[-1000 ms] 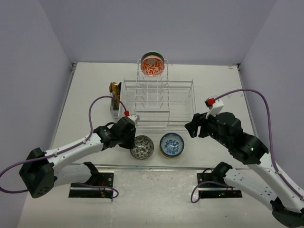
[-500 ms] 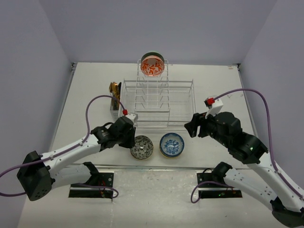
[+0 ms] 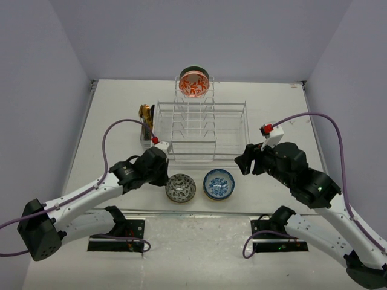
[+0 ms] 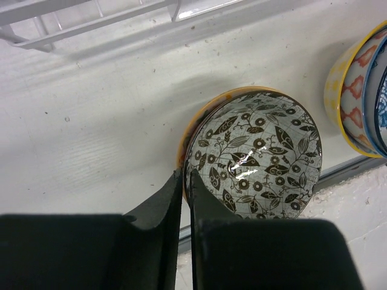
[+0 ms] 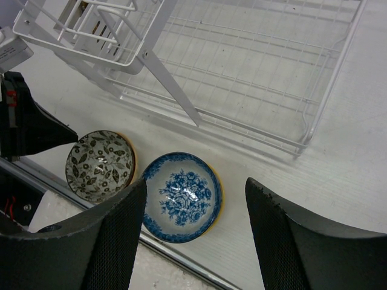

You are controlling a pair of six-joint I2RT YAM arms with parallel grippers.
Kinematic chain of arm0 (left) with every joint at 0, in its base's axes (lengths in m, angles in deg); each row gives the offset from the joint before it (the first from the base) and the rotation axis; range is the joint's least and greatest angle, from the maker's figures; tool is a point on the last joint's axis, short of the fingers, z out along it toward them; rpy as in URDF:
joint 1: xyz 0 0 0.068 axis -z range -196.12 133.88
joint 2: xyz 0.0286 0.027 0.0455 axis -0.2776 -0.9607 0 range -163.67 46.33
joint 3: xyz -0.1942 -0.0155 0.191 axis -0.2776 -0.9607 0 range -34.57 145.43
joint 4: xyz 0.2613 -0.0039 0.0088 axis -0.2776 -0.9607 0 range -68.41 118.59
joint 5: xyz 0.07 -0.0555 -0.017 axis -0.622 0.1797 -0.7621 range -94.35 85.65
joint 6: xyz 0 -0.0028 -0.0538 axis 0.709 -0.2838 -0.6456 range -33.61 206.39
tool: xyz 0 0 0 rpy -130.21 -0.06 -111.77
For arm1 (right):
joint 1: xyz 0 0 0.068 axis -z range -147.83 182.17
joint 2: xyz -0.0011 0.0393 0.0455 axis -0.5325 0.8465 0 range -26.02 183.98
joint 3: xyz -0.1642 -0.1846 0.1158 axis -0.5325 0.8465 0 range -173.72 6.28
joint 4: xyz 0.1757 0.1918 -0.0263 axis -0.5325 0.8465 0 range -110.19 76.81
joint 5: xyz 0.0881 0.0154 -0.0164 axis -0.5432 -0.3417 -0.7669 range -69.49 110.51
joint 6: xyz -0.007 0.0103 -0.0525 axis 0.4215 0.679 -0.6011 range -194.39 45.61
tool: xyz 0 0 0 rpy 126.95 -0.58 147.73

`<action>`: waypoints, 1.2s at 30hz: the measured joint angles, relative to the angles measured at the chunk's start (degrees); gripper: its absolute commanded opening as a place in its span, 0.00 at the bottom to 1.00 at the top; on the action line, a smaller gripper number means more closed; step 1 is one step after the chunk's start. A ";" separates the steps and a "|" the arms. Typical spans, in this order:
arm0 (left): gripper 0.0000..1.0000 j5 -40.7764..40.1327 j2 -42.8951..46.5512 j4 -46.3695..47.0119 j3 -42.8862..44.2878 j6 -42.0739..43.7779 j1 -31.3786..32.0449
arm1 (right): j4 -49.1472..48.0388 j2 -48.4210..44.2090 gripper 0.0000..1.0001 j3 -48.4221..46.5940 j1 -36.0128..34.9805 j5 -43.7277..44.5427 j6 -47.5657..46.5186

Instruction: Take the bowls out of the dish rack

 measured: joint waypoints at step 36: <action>1.00 -2.82 7.63 -2.97 9.84 0.94 0.42 | -0.02 0.52 0.68 0.00 0.00 -1.11 -0.20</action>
